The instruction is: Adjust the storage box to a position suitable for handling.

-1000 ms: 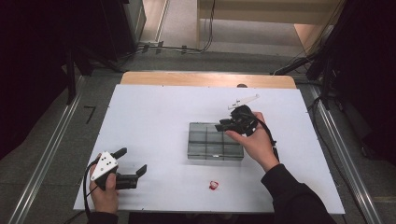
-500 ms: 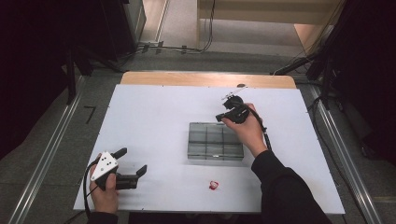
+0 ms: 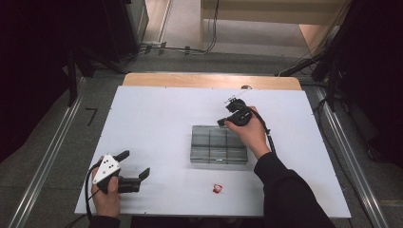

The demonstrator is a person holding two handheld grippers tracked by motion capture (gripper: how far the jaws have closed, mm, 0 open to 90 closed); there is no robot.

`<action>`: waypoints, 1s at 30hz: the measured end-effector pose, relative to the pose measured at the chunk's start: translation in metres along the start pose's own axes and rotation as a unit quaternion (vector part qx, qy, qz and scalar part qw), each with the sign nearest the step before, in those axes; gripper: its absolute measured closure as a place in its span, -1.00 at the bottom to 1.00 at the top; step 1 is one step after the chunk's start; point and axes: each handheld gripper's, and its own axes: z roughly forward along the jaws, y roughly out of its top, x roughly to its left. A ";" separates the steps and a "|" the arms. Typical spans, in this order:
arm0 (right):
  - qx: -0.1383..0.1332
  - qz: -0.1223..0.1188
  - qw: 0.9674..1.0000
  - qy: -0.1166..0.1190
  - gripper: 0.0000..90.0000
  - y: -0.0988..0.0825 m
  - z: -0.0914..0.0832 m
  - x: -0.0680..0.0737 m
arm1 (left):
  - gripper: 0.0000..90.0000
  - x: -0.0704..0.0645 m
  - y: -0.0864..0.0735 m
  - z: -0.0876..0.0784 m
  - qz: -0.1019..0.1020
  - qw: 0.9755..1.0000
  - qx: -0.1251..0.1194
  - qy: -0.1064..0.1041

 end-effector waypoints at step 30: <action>-0.024 0.003 1.000 0.011 0.90 -0.021 -0.004 0.023 | -0.96 0.000 0.000 0.001 0.002 1.000 0.000 -0.002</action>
